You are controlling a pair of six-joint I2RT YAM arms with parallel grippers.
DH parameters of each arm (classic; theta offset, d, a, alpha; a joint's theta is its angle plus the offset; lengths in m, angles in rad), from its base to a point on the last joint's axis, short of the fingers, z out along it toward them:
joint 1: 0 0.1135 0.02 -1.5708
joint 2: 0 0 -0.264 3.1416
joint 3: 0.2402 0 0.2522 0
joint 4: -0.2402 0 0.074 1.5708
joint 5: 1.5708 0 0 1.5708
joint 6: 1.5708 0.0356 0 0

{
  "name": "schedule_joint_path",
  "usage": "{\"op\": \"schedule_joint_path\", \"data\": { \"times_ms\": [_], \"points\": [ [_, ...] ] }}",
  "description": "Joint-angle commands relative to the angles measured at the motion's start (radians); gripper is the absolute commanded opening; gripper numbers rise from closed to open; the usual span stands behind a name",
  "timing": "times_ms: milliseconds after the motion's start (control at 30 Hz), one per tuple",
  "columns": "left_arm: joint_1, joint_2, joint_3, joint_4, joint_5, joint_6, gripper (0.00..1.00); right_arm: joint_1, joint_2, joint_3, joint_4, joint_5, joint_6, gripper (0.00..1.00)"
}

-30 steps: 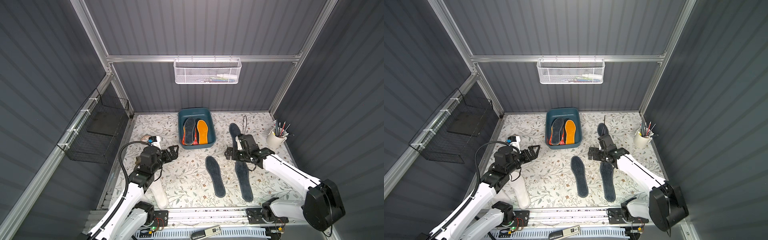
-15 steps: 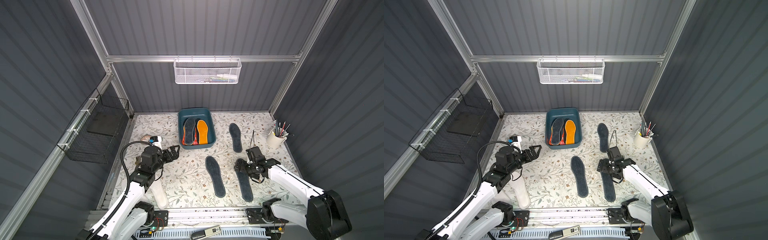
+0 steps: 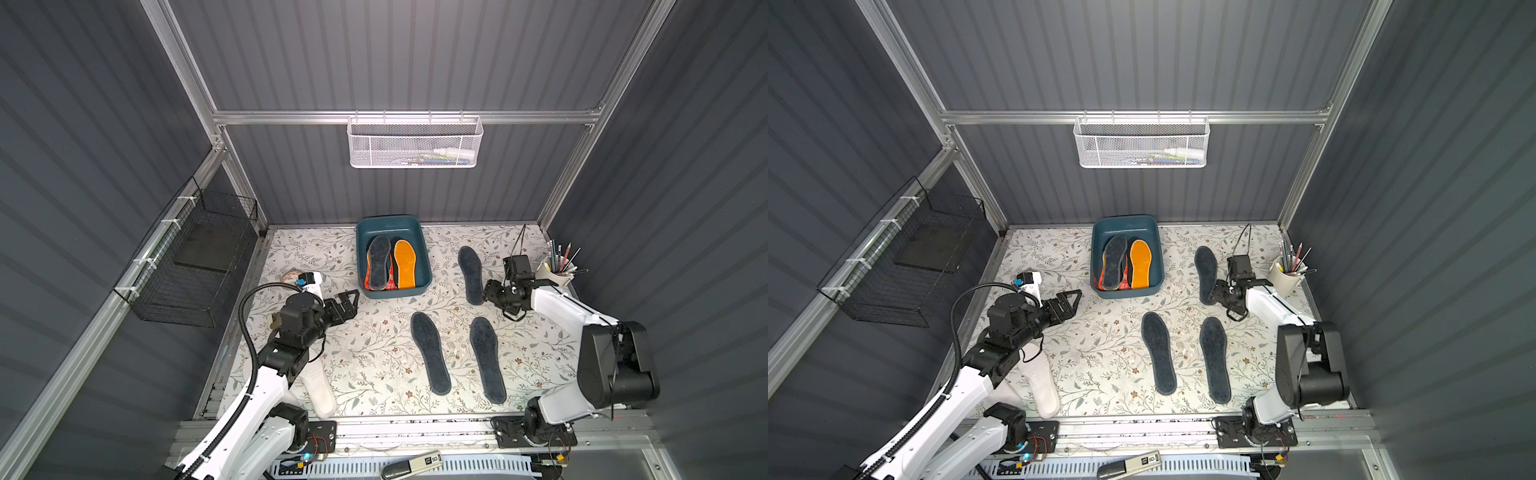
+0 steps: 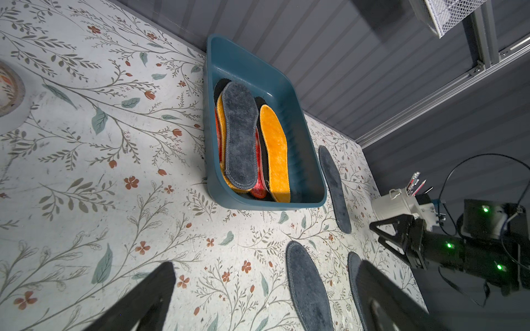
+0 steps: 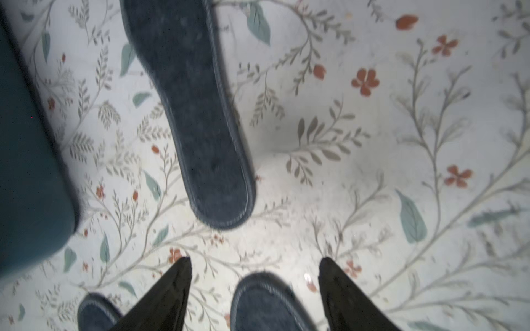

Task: Put the insoles into the storage box
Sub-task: Pick up the insole from the center of the board.

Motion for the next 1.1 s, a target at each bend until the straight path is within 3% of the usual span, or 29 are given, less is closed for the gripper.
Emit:
{"op": "schedule_joint_path", "data": {
  "times_ms": [0, 167, 467, 1067],
  "points": [
    [0.003, -0.013, -0.003, -0.014, -0.001, -0.002, 1.0, -0.01, 0.097, 0.073, 0.022, 0.025, -0.032, 0.65],
    [0.003, -0.014, 0.001, -0.018, -0.004, 0.003, 1.0, -0.012, 0.197, 0.146, 0.029, 0.015, -0.039, 0.59],
    [0.004, 0.011, -0.001, 0.005, -0.002, 0.001, 1.0, -0.009, 0.286, 0.204, 0.014, 0.005, -0.053, 0.57],
    [0.004, 0.018, 0.005, 0.011, -0.001, 0.015, 1.0, 0.059, 0.341, 0.297, -0.166, 0.009, -0.053, 0.49]
  ]
}}
